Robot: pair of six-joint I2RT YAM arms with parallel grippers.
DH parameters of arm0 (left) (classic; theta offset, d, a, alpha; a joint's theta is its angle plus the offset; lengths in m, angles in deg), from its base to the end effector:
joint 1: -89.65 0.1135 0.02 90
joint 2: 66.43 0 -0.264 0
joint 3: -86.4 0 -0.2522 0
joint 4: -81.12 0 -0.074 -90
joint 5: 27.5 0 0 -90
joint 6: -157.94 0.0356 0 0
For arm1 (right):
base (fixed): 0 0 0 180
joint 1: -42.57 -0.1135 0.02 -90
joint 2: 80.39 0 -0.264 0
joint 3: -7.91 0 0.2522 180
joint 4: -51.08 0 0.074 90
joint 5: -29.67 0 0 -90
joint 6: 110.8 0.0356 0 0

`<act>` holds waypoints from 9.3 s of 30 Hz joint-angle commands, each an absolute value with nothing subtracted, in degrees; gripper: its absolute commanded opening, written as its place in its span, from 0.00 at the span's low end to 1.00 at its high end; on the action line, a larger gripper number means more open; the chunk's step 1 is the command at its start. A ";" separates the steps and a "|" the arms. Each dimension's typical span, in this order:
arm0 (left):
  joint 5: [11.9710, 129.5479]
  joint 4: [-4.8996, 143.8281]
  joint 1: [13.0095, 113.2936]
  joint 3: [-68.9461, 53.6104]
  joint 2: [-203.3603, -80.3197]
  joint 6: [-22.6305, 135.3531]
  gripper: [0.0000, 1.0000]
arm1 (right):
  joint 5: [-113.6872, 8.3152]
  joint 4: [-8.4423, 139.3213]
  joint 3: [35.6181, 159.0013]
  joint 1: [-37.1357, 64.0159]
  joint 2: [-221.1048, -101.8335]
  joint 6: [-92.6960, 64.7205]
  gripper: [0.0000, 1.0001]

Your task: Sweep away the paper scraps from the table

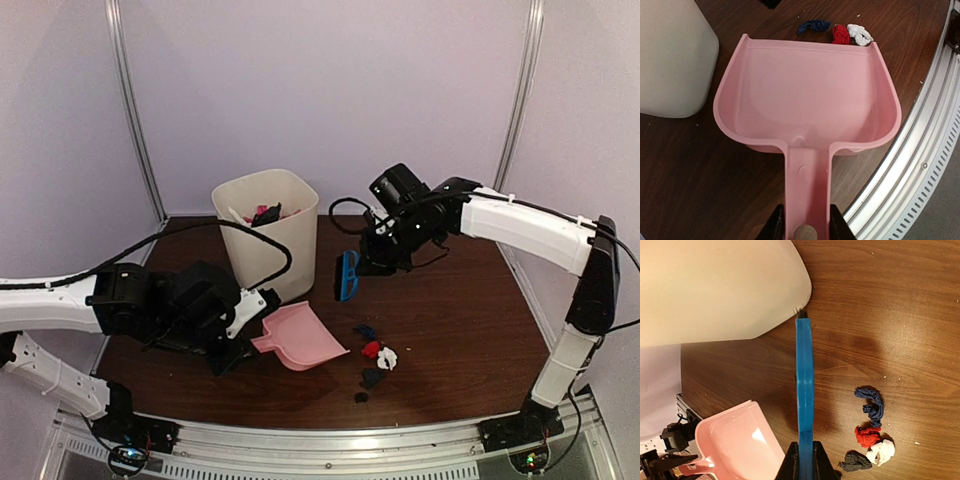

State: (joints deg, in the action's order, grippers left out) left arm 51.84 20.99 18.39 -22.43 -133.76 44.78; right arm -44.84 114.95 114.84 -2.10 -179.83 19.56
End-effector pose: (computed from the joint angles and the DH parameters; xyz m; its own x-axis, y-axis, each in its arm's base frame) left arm 0.0802 -0.2160 0.2833 -0.5988 0.5619 -0.5708 0.7202 0.6895 -0.0768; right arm 0.2588 0.2692 0.3166 -0.9581 -0.0696 -0.2779 -0.2129 0.8221 0.5280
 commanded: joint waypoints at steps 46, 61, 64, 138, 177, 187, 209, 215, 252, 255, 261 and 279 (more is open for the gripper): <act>62.49 14.54 16.18 -17.98 -141.57 54.76 0.00 | -56.01 129.16 103.10 2.50 -165.92 7.76 0.00; 62.05 18.16 12.72 -15.41 -150.90 47.45 0.00 | -66.85 125.53 97.18 1.72 -170.40 -8.67 0.00; 61.14 18.31 12.51 -14.54 -152.97 46.41 0.00 | -64.78 125.17 96.23 0.23 -172.57 -11.54 0.00; 44.92 52.28 12.83 -31.13 -145.53 47.48 0.00 | -33.74 118.61 95.61 -4.54 -167.15 3.88 0.00; 41.09 57.35 17.76 -30.23 -135.35 49.14 0.00 | -36.04 118.94 107.74 12.07 -149.75 7.21 0.00; 42.92 54.84 20.39 -27.19 -135.03 49.03 0.00 | -41.06 114.44 105.92 16.75 -148.81 9.60 0.00; 42.11 39.15 23.84 -4.44 -140.72 47.96 0.00 | -46.95 104.54 91.02 20.59 -149.03 11.42 0.00; 44.71 36.30 27.75 -0.48 -140.03 47.33 0.00 | -47.68 102.29 88.37 20.87 -148.55 12.76 0.00; 59.16 26.02 47.62 15.05 -148.44 21.70 0.00 | -44.60 98.40 82.87 21.24 -150.96 14.70 0.00; 62.28 23.88 50.05 15.44 -149.60 16.33 0.00 | -44.40 98.68 82.74 21.32 -151.07 15.10 0.00; 70.39 23.06 52.99 16.78 -150.45 7.79 0.00 | -44.99 99.05 80.80 21.30 -149.46 15.92 0.00; 90.33 35.26 60.56 9.56 -145.40 -22.15 0.00 | -44.80 98.81 78.42 21.43 -148.15 17.57 0.00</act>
